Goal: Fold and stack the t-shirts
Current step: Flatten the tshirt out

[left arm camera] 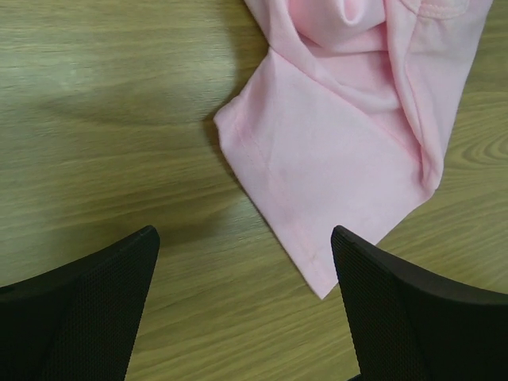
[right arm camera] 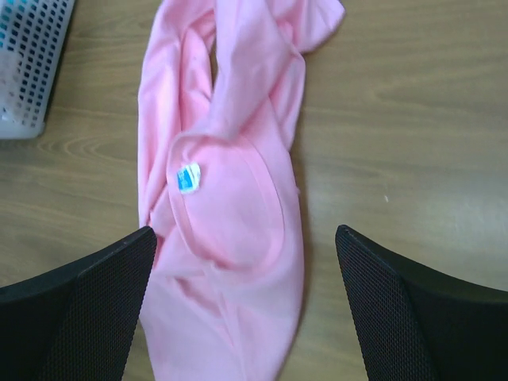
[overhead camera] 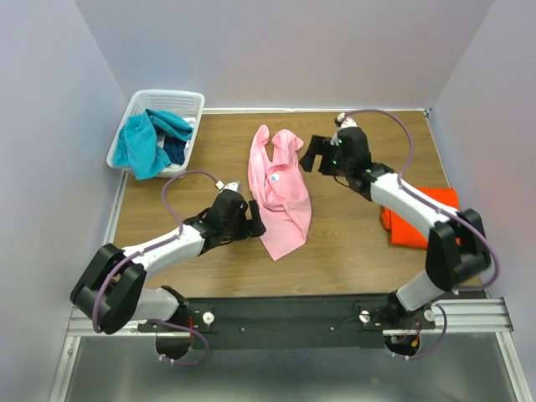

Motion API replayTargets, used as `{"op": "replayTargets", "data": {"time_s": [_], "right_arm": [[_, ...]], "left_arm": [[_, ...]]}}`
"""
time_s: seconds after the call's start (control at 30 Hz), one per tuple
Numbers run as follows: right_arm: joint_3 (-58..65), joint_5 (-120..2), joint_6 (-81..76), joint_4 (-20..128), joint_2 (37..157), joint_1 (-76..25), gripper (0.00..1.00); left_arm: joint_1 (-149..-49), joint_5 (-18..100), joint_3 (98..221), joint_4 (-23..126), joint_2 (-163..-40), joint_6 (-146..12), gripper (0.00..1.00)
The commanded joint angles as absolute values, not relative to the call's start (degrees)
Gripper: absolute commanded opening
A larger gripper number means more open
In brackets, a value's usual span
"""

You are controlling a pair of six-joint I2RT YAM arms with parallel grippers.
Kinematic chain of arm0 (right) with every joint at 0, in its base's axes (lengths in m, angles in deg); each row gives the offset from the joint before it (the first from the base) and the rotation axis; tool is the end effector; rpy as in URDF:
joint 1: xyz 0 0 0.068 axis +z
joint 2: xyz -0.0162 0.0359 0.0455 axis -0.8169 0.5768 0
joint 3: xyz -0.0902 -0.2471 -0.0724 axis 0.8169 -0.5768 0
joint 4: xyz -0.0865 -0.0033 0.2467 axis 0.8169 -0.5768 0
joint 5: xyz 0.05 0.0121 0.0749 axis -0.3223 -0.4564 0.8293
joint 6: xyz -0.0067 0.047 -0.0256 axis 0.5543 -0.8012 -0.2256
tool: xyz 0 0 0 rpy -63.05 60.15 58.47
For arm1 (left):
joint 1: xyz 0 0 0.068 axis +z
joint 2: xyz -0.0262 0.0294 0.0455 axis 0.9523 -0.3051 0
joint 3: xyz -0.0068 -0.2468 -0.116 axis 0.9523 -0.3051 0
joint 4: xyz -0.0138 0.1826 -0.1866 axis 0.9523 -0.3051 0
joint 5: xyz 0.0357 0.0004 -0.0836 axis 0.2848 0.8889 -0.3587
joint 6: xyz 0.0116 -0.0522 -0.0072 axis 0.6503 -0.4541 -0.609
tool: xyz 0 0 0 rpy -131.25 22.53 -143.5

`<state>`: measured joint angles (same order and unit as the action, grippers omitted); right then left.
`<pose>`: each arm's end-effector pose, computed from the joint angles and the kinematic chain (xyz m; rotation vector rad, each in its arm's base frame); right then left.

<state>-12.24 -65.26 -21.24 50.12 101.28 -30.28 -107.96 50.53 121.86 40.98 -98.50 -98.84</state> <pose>0.3103 0.1420 0.2725 0.0141 2.1316 0.5447 0.1997 -0.1425 0.1814 -0.1693 2.4714 -0.6034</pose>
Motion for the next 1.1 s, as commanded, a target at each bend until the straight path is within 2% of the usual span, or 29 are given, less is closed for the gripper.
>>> {"op": "replayTargets", "data": {"time_s": [0.0,0.33,0.5,0.53,0.6,0.63,0.67,0.7,0.73,0.77,0.93,1.07], "right_arm": [[-1.9,-71.5,-18.5,50.4,111.8,-28.7,1.00],[18.9,-78.0,-15.3,50.4,134.2,-25.1,1.00],[29.1,-78.4,-14.6,50.4,143.9,-24.5,0.97],[30.2,-78.7,-14.4,50.4,145.1,-24.4,0.95],[32.3,-80.2,-14.8,50.3,147.3,-24.4,0.69],[32.4,-80.9,-14.9,50.3,147.5,-24.4,0.57],[32.1,-81.8,-15.4,50.3,147.4,-24.4,0.49],[31.8,-82.4,-15.3,50.4,147.0,-24.4,0.33],[30.4,-83.7,-15.0,50.4,145.6,-24.4,0.28],[29.3,-84.5,-14.8,50.3,144.3,-24.4,0.19],[19.6,-90.7,-13.6,50.3,132.6,-24.4,0.08],[6.4,-93.8,-13.5,50.3,115.6,-24.4,0.04]], "left_arm": [[-109.2,48.5,122.3,48.4,-101.7,-101.5,0.95],[-109.5,52.3,128.5,48.3,-114.0,-100.4,0.85],[-109.8,52.7,130.9,48.2,-118.5,-99.3,0.60],[-109.8,53.7,131.3,47.9,-119.1,-99.1,0.43],[-109.8,55.4,132.9,46.8,-120.2,-98.8,0.24],[-109.7,55.9,133.6,46.1,-120.5,-98.8,0.08],[-109.7,56.3,135.0,45.5,-120.8,-98.6,0.00],[-109.7,56.5,135.4,45.1,-120.6,-98.3,0.00],[-109.6,57.0,135.8,44.9,-120.5,-98.1,0.00],[-109.7,57.4,136.2,44.4,-119.3,-98.0,0.00],[-109.7,60.3,136.5,42.2,-112.0,-98.0,0.00],[-109.7,59.4,135.5,42.6,-100.2,-96.6,0.00]]}}
